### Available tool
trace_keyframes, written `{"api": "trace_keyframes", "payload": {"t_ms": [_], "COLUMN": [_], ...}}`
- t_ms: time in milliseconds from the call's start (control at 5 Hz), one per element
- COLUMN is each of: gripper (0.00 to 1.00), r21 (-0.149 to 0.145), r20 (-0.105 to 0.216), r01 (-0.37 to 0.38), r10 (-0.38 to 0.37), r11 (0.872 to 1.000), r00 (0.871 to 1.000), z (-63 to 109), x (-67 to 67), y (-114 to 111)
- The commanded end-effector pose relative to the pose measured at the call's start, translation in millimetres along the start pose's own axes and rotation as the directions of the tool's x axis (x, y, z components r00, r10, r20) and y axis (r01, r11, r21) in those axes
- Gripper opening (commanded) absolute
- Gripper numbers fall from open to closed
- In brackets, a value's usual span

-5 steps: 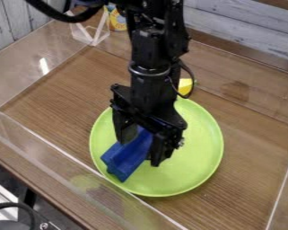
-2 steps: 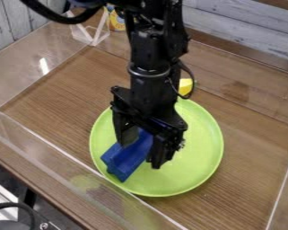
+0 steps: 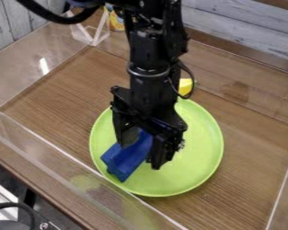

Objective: Put the blue object in the green plate

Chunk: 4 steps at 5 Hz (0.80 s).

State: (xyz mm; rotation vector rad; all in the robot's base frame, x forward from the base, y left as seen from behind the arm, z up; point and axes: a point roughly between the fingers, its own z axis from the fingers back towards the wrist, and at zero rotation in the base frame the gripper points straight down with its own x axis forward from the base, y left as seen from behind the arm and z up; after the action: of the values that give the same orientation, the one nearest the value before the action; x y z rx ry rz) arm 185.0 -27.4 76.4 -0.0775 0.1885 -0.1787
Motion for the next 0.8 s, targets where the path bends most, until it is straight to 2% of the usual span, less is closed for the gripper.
{"api": "trace_keyframes", "payload": {"t_ms": [0,600], "gripper": [0.00,0.00], "r21": [0.003,0.008], "r20": [0.039,0.045], "r01": [0.015,0.020], "r10": [-0.015,-0.020], "r11": [1.000,1.000], "r00": [0.999,0.999], "z": [8.5,26.7], "x": [3.0,5.4], "y": [1.8,5.7]}}
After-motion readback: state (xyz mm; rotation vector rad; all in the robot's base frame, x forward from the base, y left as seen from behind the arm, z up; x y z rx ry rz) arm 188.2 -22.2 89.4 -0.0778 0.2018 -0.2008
